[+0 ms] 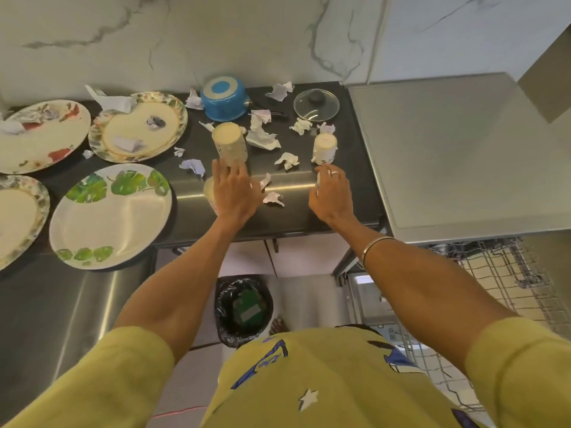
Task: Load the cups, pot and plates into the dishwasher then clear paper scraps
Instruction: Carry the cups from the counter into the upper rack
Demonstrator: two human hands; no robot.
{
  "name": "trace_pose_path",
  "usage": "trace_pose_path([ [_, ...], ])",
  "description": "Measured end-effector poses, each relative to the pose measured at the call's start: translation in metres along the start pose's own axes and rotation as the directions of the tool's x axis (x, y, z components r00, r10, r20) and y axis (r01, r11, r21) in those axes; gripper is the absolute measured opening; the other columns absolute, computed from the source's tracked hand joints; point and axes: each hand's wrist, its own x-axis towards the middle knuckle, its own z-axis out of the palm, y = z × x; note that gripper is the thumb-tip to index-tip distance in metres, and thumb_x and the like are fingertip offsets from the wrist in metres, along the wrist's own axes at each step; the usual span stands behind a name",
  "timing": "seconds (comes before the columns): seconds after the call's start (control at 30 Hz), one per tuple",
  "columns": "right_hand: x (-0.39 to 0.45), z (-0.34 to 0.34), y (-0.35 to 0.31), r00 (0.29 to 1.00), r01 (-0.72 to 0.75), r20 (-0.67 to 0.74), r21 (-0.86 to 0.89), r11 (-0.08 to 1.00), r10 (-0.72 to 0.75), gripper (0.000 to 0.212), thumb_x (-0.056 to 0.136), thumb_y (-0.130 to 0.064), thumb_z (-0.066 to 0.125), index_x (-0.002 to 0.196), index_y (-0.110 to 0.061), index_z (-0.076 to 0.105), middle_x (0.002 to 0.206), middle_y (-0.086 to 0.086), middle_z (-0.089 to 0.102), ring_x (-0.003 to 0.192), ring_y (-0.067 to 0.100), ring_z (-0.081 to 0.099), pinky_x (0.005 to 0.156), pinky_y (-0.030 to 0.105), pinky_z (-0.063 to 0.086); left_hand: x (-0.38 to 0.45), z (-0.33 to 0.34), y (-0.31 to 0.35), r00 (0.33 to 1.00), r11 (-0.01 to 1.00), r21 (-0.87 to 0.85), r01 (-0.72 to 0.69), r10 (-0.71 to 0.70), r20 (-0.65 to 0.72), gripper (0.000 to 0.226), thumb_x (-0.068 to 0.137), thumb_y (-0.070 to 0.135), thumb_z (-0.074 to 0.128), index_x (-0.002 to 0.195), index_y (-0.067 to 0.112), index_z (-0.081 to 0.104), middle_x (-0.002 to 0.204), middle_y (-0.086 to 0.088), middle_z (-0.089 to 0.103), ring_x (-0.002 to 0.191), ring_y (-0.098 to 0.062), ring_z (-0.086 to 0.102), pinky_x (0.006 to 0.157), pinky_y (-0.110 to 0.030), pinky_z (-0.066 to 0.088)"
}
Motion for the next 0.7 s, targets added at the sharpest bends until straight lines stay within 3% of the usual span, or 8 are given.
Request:
trace_pose_path([
  [0.13, 0.005, 0.009, 0.006, 0.999, -0.033, 0.013, -0.107, 0.994, 0.034, 0.054, 0.083, -0.03, 0.064, 0.133, -0.013, 0.051, 0.138, 0.012, 0.051, 0.13, 0.031, 0.045, 0.107, 0.045, 0.042, -0.002, 0.0, -0.021, 0.997, 0.996, 0.048, 0.074, -0.075, 0.028, 0.045, 0.087, 0.047, 0.049, 0.105, 0.008, 0.063, 0.108, -0.012, 0.07, 0.111, -0.035, 0.058, 0.102, -0.05, 0.04],
  [0.27, 0.004, 0.012, 0.006, 0.992, -0.117, 0.047, -0.015, 0.993, 0.118, 0.059, 0.083, -0.025, 0.067, 0.137, -0.016, 0.044, 0.144, 0.012, 0.043, 0.132, 0.034, 0.042, 0.1, 0.049, 0.048, -0.009, 0.005, -0.024, 0.994, 0.995, 0.05, 0.086, -0.089, 0.059, 0.047, 0.082, 0.049, 0.054, 0.11, 0.01, 0.059, 0.112, -0.013, 0.062, 0.103, -0.035, 0.057, 0.08, -0.046, 0.049],
  [0.47, 0.006, 0.014, 0.011, 0.985, -0.169, 0.062, 0.211, 0.963, 0.159, 0.055, 0.088, -0.019, 0.067, 0.137, -0.02, 0.043, 0.144, 0.009, 0.037, 0.123, 0.033, 0.051, 0.094, 0.046, 0.055, 0.003, -0.001, -0.01, 0.943, 0.968, 0.04, 0.247, -0.249, 0.222, 0.068, 0.076, 0.059, 0.059, 0.13, 0.02, 0.047, 0.133, -0.019, 0.047, 0.126, -0.045, 0.041, 0.089, -0.062, 0.046],
  [0.57, 0.007, 0.014, 0.016, 0.987, -0.157, 0.064, 0.203, 0.966, 0.147, 0.053, 0.09, -0.022, 0.067, 0.137, -0.022, 0.043, 0.142, 0.011, 0.04, 0.123, 0.032, 0.051, 0.094, 0.045, 0.055, 0.01, -0.006, -0.004, 0.879, 0.945, 0.003, 0.328, -0.307, 0.364, 0.082, 0.073, 0.062, 0.064, 0.138, 0.022, 0.036, 0.143, -0.02, 0.034, 0.135, -0.048, 0.029, 0.093, -0.062, 0.044],
  [0.7, 0.009, 0.017, 0.017, 0.986, -0.162, 0.073, 0.186, 0.969, 0.15, 0.053, 0.091, -0.02, 0.066, 0.137, -0.023, 0.042, 0.14, 0.012, 0.042, 0.122, 0.031, 0.049, 0.095, 0.044, 0.054, 0.019, -0.016, -0.015, 0.834, 0.951, -0.013, 0.31, -0.266, 0.483, 0.087, 0.074, 0.049, 0.073, 0.144, 0.023, 0.03, 0.148, -0.021, 0.029, 0.138, -0.051, 0.023, 0.101, -0.061, 0.038],
])
